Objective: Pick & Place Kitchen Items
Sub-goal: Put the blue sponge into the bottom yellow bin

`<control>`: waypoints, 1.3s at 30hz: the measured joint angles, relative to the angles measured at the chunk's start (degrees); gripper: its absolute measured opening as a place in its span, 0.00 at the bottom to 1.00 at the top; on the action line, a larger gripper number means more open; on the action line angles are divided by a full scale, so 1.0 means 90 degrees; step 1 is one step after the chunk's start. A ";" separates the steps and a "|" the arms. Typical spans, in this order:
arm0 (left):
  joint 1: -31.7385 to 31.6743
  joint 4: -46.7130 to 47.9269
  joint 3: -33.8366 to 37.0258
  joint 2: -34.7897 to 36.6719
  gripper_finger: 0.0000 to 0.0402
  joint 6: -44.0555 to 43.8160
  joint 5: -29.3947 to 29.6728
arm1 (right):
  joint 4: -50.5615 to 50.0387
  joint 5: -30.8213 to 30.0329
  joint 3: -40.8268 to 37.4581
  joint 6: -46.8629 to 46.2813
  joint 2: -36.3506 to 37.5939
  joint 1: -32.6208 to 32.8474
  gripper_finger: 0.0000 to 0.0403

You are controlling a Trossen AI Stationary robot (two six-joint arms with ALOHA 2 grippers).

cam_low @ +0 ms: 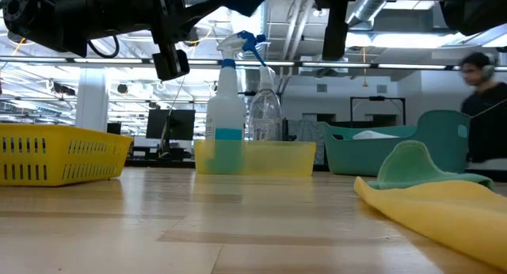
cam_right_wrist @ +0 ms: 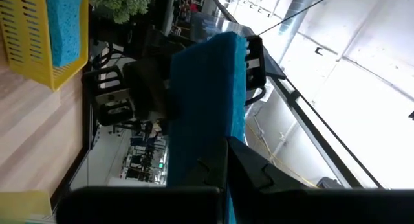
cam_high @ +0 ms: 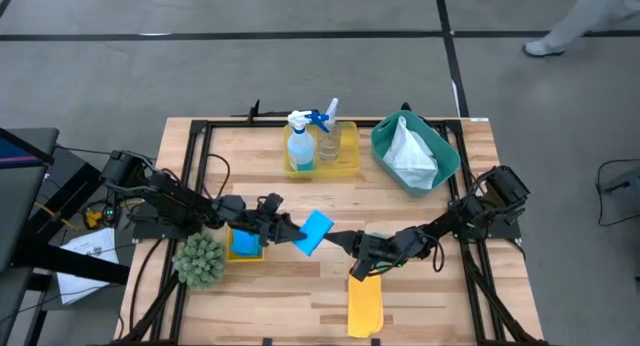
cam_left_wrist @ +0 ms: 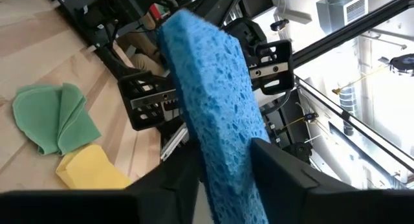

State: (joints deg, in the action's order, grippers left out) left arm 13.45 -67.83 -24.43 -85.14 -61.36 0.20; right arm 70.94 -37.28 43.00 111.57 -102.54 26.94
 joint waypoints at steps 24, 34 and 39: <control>-0.0002 0.1334 0.0014 0.0169 0.02 -0.0065 0.0902 | 0.1342 -0.2432 0.0000 -0.1198 0.0007 0.0744 0.16; 0.0225 0.3615 0.0015 0.1680 0.02 -0.0191 0.2122 | 0.1387 -0.3419 -0.0002 -0.1734 0.0007 0.0914 0.17; 0.0450 0.5225 0.0015 0.2617 0.02 0.0085 0.2282 | 0.1719 -0.3404 -0.0005 -0.1739 0.0005 0.0964 0.17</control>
State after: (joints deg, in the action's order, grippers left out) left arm 17.50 -20.81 -24.29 -61.59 -60.60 20.74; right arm 86.41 -67.91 42.96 95.92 -102.50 35.62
